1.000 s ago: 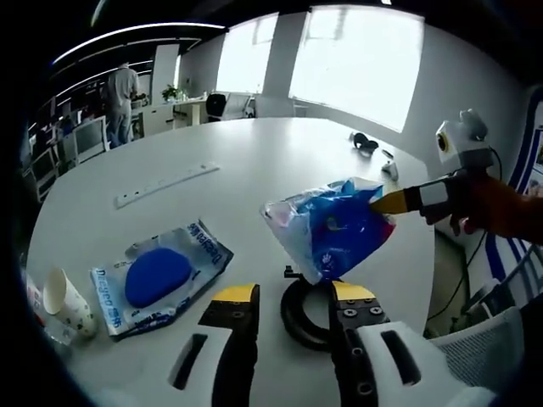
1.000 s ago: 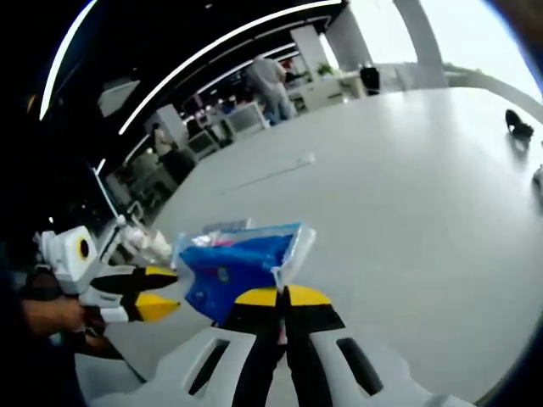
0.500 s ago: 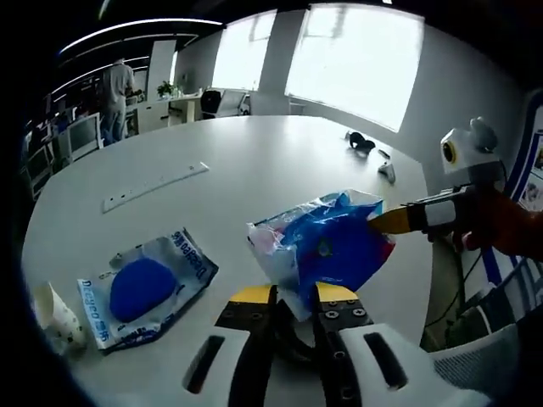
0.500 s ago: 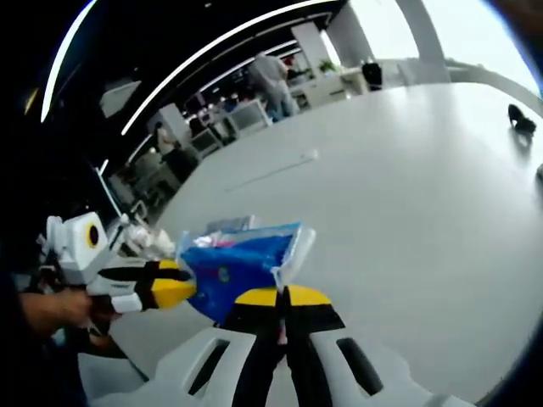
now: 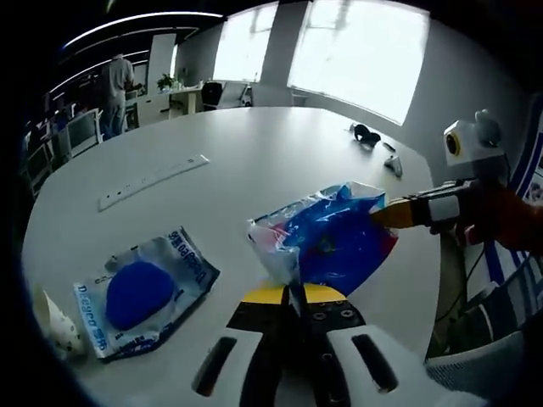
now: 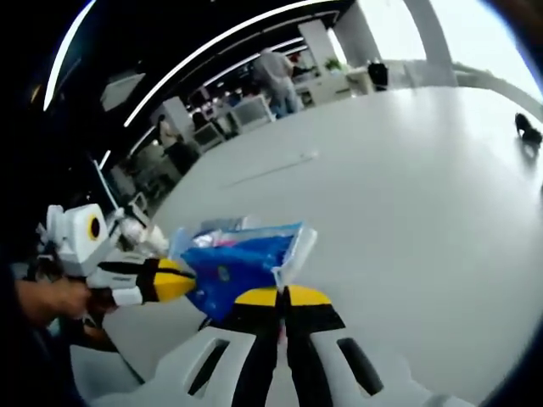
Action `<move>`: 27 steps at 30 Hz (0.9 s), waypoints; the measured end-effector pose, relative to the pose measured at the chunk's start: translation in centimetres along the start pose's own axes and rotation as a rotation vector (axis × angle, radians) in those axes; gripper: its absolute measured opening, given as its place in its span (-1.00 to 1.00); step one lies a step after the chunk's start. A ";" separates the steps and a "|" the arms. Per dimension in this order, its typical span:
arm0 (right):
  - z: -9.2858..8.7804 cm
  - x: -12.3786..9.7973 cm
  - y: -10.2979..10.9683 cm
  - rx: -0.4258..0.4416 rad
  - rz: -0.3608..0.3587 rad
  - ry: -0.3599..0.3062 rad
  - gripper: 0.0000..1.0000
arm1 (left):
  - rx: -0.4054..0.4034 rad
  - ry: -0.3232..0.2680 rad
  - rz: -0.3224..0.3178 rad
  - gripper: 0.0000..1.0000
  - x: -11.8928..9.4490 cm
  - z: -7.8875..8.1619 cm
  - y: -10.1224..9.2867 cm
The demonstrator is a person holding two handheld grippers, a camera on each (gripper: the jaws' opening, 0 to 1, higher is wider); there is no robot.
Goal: Arrange the tabletop items into an orderly group along one side of the table until the central work area is clear of visible clutter.
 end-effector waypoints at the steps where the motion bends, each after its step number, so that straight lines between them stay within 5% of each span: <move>1: 0.1 0.1 -0.1 -0.007 0.002 -0.001 -1.00 | 0.000 0.000 0.002 -0.94 0.1 0.0 0.0; 27: 2.3 4.6 -2.0 -0.200 -0.012 0.011 -1.00 | -0.067 -0.015 0.052 -0.96 2.9 1.7 2.3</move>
Point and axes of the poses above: the point that each gripper's makers call its tool centre point, and the gripper's own axes: x roughly forward along the fingers, y roughly to its left, z roughly out of its top, the point moved 10 cm from there along -x, roughly backward along the fingers, and after that the axes turned 15 degrees about -x, right-handed, at the moved point
